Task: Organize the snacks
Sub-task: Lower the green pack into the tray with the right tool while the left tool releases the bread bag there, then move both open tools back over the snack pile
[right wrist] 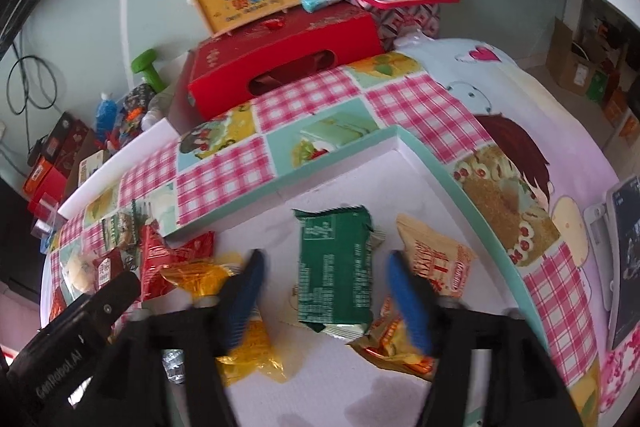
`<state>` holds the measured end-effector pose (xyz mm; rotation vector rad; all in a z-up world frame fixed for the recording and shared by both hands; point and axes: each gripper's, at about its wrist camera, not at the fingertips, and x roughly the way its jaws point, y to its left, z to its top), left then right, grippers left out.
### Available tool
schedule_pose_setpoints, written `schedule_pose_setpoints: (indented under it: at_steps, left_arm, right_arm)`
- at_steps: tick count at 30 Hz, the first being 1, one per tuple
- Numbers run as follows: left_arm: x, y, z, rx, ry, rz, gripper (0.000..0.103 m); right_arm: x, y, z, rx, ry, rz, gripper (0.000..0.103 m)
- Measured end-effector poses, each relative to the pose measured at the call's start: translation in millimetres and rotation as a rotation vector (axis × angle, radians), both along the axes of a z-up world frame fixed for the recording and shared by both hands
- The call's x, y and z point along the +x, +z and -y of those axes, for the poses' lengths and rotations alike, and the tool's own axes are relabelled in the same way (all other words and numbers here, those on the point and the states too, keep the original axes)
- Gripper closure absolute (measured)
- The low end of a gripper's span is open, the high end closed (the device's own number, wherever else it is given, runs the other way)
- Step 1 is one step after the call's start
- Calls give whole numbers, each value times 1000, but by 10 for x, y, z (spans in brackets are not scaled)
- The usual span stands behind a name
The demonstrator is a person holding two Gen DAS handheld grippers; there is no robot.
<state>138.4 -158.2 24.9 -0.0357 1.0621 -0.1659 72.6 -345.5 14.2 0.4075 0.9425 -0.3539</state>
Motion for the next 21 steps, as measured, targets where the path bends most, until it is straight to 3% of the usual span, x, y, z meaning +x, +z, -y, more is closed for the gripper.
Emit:
schedule_pose_setpoints:
  at_steps: [5,10,21]
  left_arm:
    - [80,-104,-216,25,91,-33,5]
    - [116,-149,-303,55,113,-40,3]
    - [133,-133,-482,50,133,-44,3]
  right_arm:
    - [53,8,-124,-31,35,-5,16]
    - [91,-22,-196,-58,53,-20,1]
    - [131,-22,-349,-103,77,-43,0]
